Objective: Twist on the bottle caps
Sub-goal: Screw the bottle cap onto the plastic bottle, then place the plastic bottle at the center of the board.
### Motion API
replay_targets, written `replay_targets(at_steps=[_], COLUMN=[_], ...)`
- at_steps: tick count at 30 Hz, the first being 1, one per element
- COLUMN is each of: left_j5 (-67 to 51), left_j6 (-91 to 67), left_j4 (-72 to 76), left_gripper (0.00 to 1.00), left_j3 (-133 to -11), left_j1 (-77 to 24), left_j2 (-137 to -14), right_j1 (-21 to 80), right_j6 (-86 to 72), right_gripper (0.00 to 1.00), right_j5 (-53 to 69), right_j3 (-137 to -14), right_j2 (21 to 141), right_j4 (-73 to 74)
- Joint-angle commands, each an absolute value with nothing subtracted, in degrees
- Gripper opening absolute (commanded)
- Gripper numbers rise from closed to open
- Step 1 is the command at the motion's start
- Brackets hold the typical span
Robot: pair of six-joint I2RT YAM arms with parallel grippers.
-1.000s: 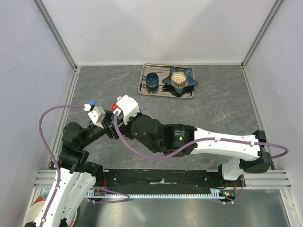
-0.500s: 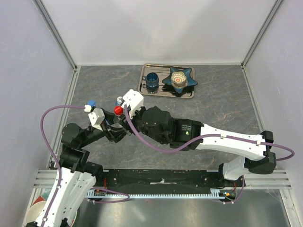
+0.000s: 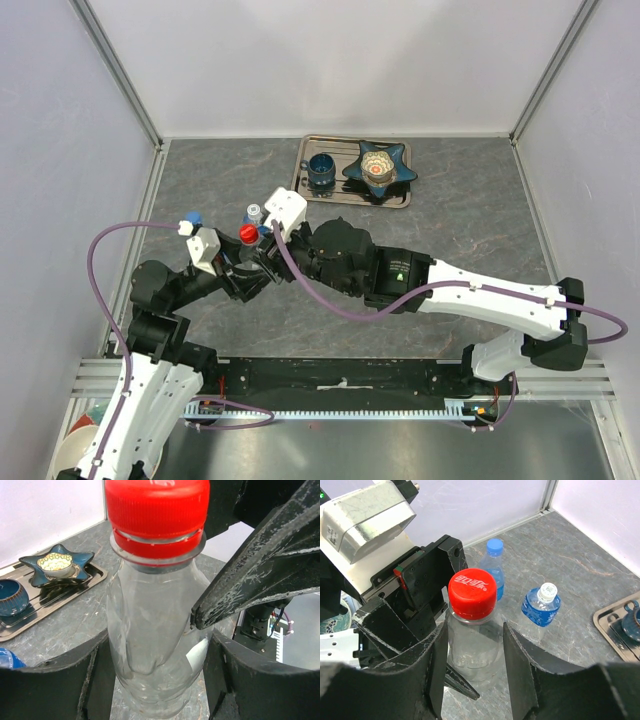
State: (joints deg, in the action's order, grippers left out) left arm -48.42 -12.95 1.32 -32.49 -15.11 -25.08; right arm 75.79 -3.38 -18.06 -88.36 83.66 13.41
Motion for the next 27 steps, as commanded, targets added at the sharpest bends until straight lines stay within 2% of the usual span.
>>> replay_targets(at_steps=[1,8,10,13,14,16,18,19,20,21,23,24,25,26,27], left_j5=[-59.15,-59.68,-59.50,-58.98,-58.80,-58.36,-58.01,-57.31,-56.70,-55.82,-52.83,-51.78,-50.11,-49.58,-48.96], left_j6=[-14.33,-14.15,-14.06,-14.06,-14.06,-14.15,-14.15,-14.32,-14.33,-14.33,-13.28,-12.58,-10.48,-9.24,-7.84], left_j4=[4.48,4.22,4.13,4.04,4.04,4.04,4.04,3.96,3.87,3.52,1.25,0.36,-1.74,-4.72,-6.83], left_gripper=[0.02,0.02,0.02,0.02,0.02,0.02,0.02,0.02,0.02,0.12,0.34,0.72,0.93,0.99,0.99], left_j3=[-32.26,-32.08,-32.08,-32.25,-32.26,-32.26,-32.43,-32.61,-32.78,-33.39,-34.45,-36.02,-36.82,-37.70,-39.71], left_j1=[-15.82,-15.91,-15.91,-15.91,-15.91,-15.91,-15.91,-15.91,-15.91,-15.82,-15.56,-15.38,-15.21,-15.03,-14.94], left_j2=[-24.52,-23.82,-23.64,-23.55,-23.38,-23.20,-23.12,-23.03,-23.03,-22.94,-22.33,-22.06,-21.71,-20.84,-20.48], right_j1=[73.04,71.89,71.72,71.54,71.46,71.46,71.54,71.46,71.54,71.46,71.19,70.58,70.05,69.35,68.74], right_j6=[-5.09,-5.54,-5.27,-5.36,-5.36,-5.28,-4.84,-4.49,-3.96,-3.00,-1.94,-1.24,-1.23,-1.23,-1.23], right_gripper=[0.52,0.59,0.57,0.45,0.39,0.35,0.23,0.12,0.06,0.02,0.00,0.00,0.00,0.00,0.00], right_j5=[-11.78,-8.35,-7.83,-6.86,-6.59,-6.24,-6.68,-7.11,-8.34,-9.39,-11.33,-11.69,-11.95,-11.95,-11.69], right_j3=[-87.81,-88.50,-88.85,-90.00,-90.00,-90.09,-90.00,-89.65,-89.47,-89.21,-88.25,-87.72,-86.32,-85.53,-84.82], right_j2=[82.27,83.76,84.11,84.81,84.90,84.90,84.73,84.55,84.29,83.85,83.15,82.10,81.57,80.95,80.08], right_j4=[1.06,-1.23,-0.62,1.74,2.37,3.33,5.00,5.53,6.67,7.20,8.52,8.70,8.70,8.53,8.35])
